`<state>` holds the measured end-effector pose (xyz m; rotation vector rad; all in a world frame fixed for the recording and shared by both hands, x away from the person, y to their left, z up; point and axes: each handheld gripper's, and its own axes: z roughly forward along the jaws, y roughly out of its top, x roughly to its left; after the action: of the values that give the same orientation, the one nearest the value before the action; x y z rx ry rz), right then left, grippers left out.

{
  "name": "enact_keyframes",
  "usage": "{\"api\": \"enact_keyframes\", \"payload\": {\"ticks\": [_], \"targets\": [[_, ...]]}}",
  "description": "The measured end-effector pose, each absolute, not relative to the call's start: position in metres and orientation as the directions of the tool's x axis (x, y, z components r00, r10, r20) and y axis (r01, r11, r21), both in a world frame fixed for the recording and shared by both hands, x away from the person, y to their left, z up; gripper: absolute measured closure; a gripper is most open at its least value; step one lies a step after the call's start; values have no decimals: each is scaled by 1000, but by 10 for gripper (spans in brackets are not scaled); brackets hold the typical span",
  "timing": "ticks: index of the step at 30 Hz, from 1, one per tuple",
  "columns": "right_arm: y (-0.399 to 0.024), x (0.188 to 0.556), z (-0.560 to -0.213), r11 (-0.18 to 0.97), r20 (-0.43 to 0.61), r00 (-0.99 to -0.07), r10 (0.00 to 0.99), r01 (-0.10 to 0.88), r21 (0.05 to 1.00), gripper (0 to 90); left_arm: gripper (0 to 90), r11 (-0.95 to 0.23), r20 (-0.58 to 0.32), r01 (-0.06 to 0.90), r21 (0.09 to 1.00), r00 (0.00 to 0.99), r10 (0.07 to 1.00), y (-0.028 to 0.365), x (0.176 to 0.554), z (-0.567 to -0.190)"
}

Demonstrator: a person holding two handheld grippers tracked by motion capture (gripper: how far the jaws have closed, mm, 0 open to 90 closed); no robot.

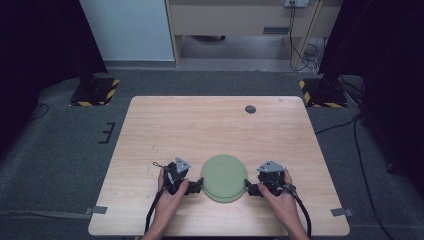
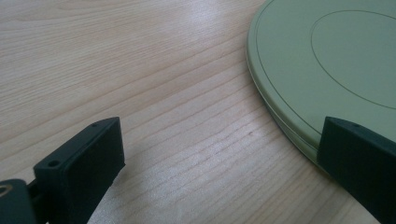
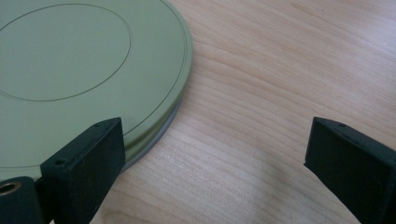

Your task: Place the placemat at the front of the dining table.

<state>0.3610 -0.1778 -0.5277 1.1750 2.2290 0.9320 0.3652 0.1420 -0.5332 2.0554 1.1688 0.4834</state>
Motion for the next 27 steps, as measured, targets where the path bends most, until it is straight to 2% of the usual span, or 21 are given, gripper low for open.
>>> {"api": "enact_keyframes", "payload": {"ticks": [11,20,27], "targets": [[-173,366,-529,390,-95,-497,862,533,751,50,3,-303,-40,599,741,490,871,144,371,-535],[-175,360,-528,406,-87,-529,844,524,749,71,26,-314,-30,591,743,498,867,142,368,-533],[-173,362,-529,396,-82,-520,850,529,751,63,5,-302,-39,594,746,491,870,141,371,-534]]}}
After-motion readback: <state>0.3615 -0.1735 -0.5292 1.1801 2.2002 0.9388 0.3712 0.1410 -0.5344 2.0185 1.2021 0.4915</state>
